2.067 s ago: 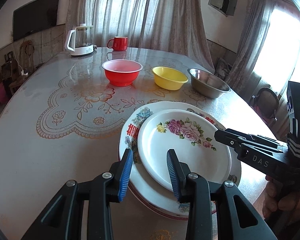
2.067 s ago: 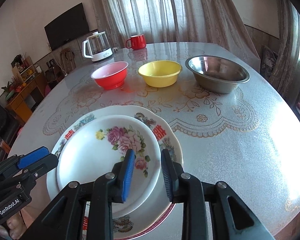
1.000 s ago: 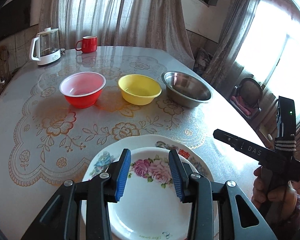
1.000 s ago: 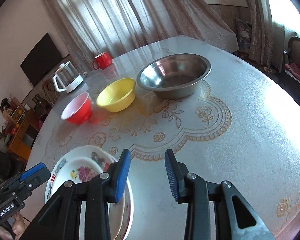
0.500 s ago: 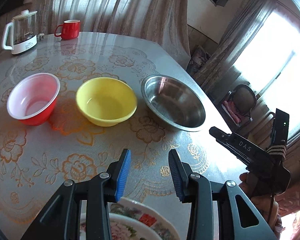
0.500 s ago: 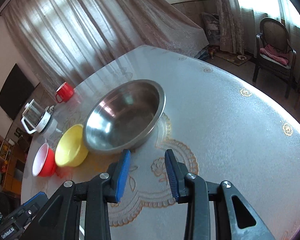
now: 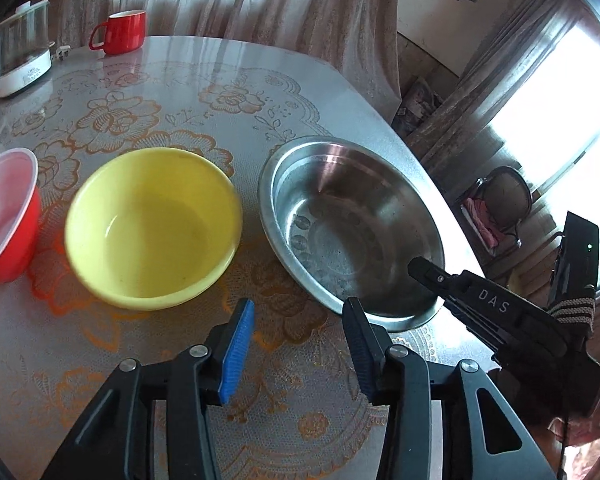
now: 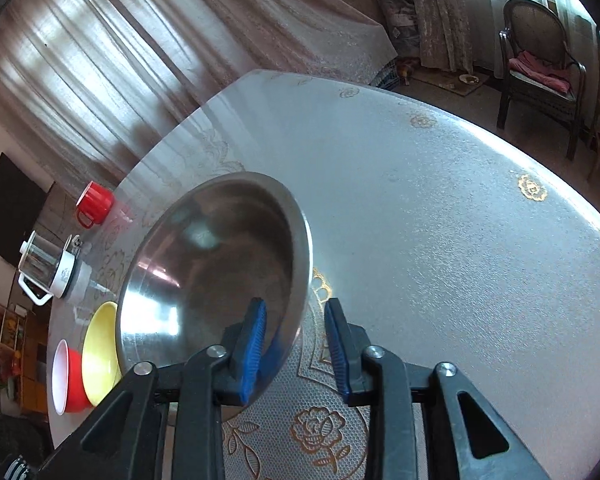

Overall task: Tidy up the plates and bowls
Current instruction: 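Close both tools on the steel bowl rim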

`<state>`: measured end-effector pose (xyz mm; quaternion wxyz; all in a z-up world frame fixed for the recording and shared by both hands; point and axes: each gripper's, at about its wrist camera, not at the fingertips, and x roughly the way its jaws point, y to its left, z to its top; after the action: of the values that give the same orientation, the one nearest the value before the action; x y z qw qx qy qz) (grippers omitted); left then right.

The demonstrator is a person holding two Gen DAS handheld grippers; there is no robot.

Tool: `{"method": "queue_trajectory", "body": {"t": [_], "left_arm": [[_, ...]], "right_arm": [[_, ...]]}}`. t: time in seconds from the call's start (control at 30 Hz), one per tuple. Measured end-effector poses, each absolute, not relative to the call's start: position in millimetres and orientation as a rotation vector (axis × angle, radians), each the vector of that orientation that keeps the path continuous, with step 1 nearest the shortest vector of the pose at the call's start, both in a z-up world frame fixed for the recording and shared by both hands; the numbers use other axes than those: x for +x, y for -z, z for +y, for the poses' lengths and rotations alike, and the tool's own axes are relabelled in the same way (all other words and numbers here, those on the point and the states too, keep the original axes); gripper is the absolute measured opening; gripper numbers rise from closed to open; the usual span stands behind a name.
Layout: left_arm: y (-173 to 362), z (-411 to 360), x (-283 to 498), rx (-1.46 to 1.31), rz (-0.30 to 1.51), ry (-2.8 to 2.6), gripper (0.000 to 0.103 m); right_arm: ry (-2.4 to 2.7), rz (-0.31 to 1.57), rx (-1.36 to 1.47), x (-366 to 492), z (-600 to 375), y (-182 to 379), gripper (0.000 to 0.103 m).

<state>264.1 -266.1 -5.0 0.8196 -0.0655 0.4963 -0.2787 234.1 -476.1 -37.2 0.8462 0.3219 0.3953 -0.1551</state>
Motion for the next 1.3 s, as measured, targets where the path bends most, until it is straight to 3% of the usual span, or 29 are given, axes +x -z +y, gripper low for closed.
{"method": "queue_trajectory", "body": {"t": [0.03, 0.13, 0.7, 1.07, 1.2, 1.3], "left_arm": [[5.3, -266.8, 264.4, -0.142, 1.051, 0.601, 0.042], [4.2, -271.0, 265.3, -0.147, 1.05, 0.632, 0.03], [4.9, -269.5, 230.7, -0.089, 1.032, 0.661, 0.031], [2.5, -247.8, 201.4, -0.11, 1.028, 0.697, 0.04], [1.7, -243.6, 207.5, -0.108, 1.028, 0.67, 0.047], [3.9, -240.6, 216.6, -0.117, 1.035, 0.647, 0.047]], "right_arm": [[0.318, 0.842, 0.677, 235.1, -474.2, 36.3, 0.015], [0.307, 0.862, 0.652, 234.4, -468.6, 31.9, 0.016], [0.224, 0.85, 0.827, 182.2, -460.1, 38.6, 0.016], [0.127, 0.852, 0.894, 126.2, -450.3, 42.2, 0.016], [0.163, 0.841, 0.793, 122.8, -448.5, 31.9, 0.027], [0.247, 0.829, 0.675, 121.9, -449.9, 21.1, 0.036]]}}
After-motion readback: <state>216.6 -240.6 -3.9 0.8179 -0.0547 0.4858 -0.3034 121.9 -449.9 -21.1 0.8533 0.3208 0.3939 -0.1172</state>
